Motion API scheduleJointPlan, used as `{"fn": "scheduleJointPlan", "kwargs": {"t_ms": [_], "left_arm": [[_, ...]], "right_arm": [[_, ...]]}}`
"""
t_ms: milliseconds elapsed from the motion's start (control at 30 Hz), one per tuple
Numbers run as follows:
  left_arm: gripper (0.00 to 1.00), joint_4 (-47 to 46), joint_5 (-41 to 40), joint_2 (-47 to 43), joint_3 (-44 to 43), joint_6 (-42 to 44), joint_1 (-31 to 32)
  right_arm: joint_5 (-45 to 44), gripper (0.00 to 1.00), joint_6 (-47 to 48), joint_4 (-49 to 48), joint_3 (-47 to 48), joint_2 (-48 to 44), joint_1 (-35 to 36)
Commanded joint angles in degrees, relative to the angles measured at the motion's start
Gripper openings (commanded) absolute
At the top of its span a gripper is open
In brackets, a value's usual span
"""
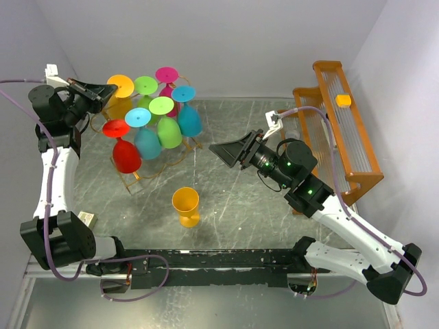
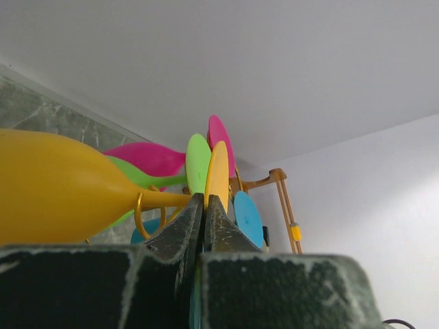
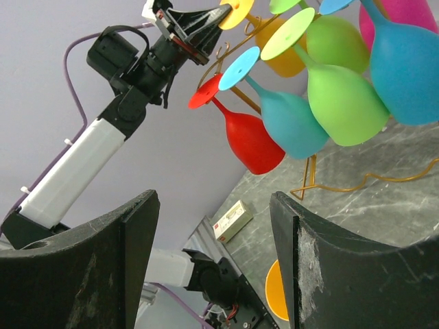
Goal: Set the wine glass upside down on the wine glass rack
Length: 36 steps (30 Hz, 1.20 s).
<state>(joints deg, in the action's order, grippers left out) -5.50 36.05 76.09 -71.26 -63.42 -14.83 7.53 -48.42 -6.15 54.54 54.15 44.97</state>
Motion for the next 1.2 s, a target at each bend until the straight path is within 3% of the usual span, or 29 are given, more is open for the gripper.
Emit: {"fn": "scheduleJointPlan", "kwargs": {"t_ms": [0, 300, 800, 1033, 1167], "left_arm": [[0.07, -1.2, 2.4, -2.0, 1.6, -0.7, -0.4], [0.13, 4.5, 0.6, -2.1, 1.4, 2.0, -0.4], [0.46, 24.4, -6.9, -2.6, -7.4, 15.6, -0.4], [0.51, 29.8, -7.3, -3.5, -10.1, 19.2, -0.4], [0.54, 33.6, -7.6, -5.3, -12.9, 21.8, -0.4]], "right_arm": [[0.2, 0.66, 0.2, -1.1, 0.7, -0.4, -0.1], [-0.1, 0.66, 0.0, -2.1, -0.1, 0.1, -0.1], [-0.2, 0.66, 0.4, -3.4, -0.7, 1.4, -0.1], [0.5, 0.66, 3.0, -0.2, -0.1, 3.1, -0.1], [0.6, 0.67, 6.8, 7.9, 1.8, 5.4, -0.1]]}}
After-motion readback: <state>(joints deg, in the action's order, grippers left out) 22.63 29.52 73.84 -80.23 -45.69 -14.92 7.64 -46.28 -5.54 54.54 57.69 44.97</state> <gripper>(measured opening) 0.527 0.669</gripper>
